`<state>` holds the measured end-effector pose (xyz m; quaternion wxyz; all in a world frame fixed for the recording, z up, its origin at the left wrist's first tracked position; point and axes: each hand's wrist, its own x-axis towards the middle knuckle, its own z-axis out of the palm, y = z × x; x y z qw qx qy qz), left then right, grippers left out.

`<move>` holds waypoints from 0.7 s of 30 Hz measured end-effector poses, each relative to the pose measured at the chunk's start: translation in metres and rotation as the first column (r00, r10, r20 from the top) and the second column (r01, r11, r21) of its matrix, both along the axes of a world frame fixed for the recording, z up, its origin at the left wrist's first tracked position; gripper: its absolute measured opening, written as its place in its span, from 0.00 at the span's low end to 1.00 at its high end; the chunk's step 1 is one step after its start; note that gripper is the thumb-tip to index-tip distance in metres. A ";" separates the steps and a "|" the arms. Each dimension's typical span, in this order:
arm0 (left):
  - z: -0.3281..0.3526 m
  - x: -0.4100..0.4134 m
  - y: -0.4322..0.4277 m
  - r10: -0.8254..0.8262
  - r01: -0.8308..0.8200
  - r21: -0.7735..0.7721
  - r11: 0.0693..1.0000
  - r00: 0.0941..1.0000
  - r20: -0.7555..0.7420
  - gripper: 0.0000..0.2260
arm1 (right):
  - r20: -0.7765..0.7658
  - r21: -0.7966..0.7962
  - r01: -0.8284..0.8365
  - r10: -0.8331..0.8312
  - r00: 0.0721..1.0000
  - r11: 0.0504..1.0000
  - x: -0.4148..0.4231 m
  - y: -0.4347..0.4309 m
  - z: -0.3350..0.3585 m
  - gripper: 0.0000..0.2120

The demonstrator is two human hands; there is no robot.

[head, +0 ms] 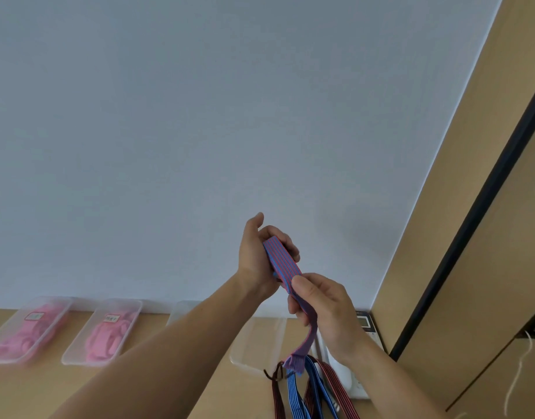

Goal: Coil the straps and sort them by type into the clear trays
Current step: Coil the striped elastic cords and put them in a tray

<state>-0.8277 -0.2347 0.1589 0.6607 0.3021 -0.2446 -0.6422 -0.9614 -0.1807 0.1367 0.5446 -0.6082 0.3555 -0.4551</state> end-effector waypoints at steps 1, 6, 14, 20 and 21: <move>0.001 0.000 -0.001 -0.007 0.008 0.008 1.000 0.999 -0.034 0.26 | 0.015 0.003 -0.004 0.004 1.000 1.000 0.000 0.000 0.000 0.15; 0.003 -0.002 -0.003 0.037 -0.034 0.103 0.994 0.999 -0.035 0.28 | 0.004 -0.018 0.016 -0.016 1.000 1.000 -0.002 -0.001 -0.004 0.18; 0.001 -0.006 -0.006 0.130 -0.145 0.177 0.973 0.987 0.097 0.30 | -0.034 -0.032 0.029 -0.030 0.999 0.999 -0.002 -0.003 -0.010 0.20; 0.005 -0.002 -0.004 -0.024 0.005 0.142 0.990 0.991 0.132 0.27 | -0.009 -0.042 0.050 -0.051 0.999 0.998 -0.001 -0.007 -0.010 0.15; 0.004 0.000 -0.002 -0.100 0.078 0.133 0.988 0.981 0.166 0.29 | -0.001 -0.048 0.058 -0.058 0.998 0.997 -0.002 -0.008 -0.010 0.15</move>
